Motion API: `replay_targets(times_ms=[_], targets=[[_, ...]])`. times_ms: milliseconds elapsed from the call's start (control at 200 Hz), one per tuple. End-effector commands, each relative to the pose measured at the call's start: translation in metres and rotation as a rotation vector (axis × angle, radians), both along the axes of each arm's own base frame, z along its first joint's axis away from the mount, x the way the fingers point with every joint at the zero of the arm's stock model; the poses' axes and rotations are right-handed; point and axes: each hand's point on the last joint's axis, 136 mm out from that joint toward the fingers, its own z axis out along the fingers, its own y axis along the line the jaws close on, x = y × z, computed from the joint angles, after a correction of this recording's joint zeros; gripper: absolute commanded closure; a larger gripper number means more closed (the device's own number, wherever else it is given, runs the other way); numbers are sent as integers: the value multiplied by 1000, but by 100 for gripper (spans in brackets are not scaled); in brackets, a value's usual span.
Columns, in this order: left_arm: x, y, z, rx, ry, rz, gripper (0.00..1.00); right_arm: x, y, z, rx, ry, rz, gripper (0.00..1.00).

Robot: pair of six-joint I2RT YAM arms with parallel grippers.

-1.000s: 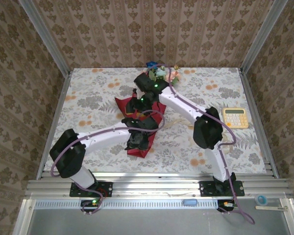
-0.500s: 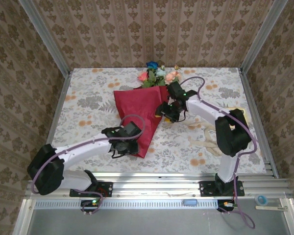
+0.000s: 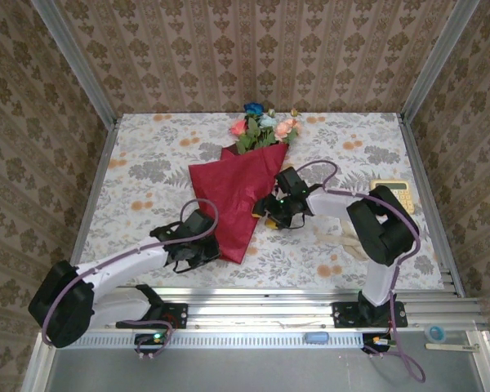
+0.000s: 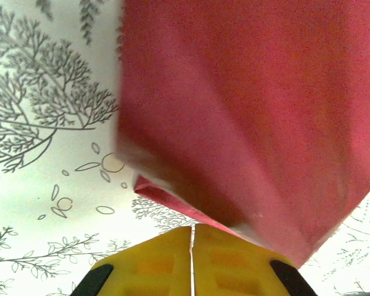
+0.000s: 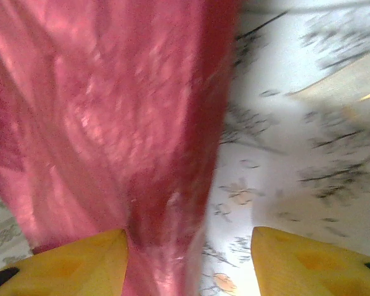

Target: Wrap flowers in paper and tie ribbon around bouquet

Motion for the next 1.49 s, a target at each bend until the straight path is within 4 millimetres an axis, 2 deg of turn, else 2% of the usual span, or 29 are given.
replay_targets(times_ms=[0,150,260,350,450,610,815,935,1070,1165,1215,1265,1335,1380,1490], targets=[[1,-3,2,-47,11,28,92,-3,25,11,105,-36,19,46],[6,-2,18,-76,-23,55,89,-2,33,-2,121,-19,1,61],[13,4,43,-96,-86,94,59,3,35,1,118,-34,1,72],[20,10,53,-130,-109,137,45,2,35,2,88,-32,21,76],[32,14,54,-197,-114,202,36,1,36,1,64,-22,42,78],[41,8,38,-224,-53,197,34,2,40,2,66,-13,50,79],[47,13,20,-167,-27,188,36,-1,40,4,56,-14,66,80],[50,19,10,-65,-2,157,43,-1,41,4,70,-27,66,81],[40,21,-19,-19,96,144,59,3,45,9,107,-78,66,85],[27,33,-36,57,173,146,72,6,45,9,117,-118,73,91],[23,36,-42,74,204,148,83,8,44,9,121,-146,77,93],[18,38,-47,85,228,153,92,12,44,9,133,-176,75,88],[14,40,-51,86,241,161,99,17,41,7,135,-206,65,71],[14,39,-52,81,243,164,100,21,39,5,128,-221,56,63],[11,40,-53,83,253,164,100,33,34,-1,116,-242,26,57]])
